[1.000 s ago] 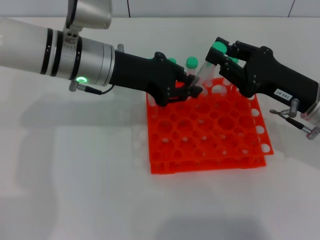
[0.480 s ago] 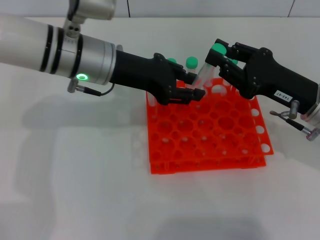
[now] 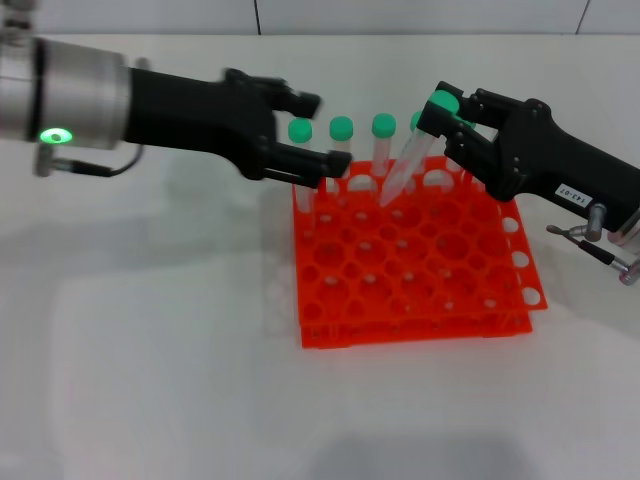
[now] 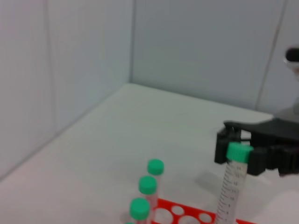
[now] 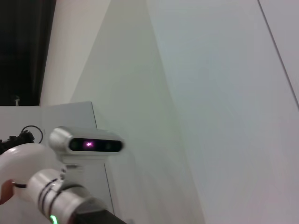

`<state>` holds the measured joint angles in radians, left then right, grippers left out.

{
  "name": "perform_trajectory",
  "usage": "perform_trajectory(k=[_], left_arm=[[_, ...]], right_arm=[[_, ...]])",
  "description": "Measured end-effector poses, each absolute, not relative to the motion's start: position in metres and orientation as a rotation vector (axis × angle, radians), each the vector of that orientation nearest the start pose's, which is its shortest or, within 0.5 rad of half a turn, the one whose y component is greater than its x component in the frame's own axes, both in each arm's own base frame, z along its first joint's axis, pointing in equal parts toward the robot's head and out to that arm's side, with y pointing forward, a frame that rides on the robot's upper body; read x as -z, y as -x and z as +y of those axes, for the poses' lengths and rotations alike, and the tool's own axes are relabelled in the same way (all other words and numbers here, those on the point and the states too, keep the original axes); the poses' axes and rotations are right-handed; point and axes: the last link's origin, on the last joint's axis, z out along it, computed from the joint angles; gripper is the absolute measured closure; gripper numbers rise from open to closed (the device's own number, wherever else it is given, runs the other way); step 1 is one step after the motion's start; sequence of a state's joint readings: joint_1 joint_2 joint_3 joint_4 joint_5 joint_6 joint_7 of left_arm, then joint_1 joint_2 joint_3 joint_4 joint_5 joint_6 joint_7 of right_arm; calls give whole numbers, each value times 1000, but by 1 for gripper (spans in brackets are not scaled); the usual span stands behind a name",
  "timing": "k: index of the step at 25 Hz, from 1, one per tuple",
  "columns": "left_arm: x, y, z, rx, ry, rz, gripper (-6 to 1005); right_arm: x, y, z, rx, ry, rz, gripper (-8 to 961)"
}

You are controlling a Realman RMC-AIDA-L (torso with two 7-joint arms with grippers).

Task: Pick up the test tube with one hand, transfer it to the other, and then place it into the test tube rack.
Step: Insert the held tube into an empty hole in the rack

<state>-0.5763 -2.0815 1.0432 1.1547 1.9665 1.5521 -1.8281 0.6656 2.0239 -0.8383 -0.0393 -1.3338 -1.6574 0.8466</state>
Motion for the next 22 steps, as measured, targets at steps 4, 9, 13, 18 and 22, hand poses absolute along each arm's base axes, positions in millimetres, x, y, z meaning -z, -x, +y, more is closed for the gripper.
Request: perform_trajectory(k=[4,9,13,18,22], left_arm=[[-44,176,342,561,2786,-428,179],[-62,212,315,688,2649,-423,115],[-62,241,293,750,2573,-420,107],[-57,282,270,792,2472,-472,108],[-49,309,256,805,2415,-541,109]], right_arm=[[23,-217,330,-1357,2406,395,669],[16,-219,333,-1308,2473,372,664],[14,-214,341,-1250,2528,349,661],[15,-207,349,-1163,2597,304,656],[20,-197,359,-1126,2622,271,652]])
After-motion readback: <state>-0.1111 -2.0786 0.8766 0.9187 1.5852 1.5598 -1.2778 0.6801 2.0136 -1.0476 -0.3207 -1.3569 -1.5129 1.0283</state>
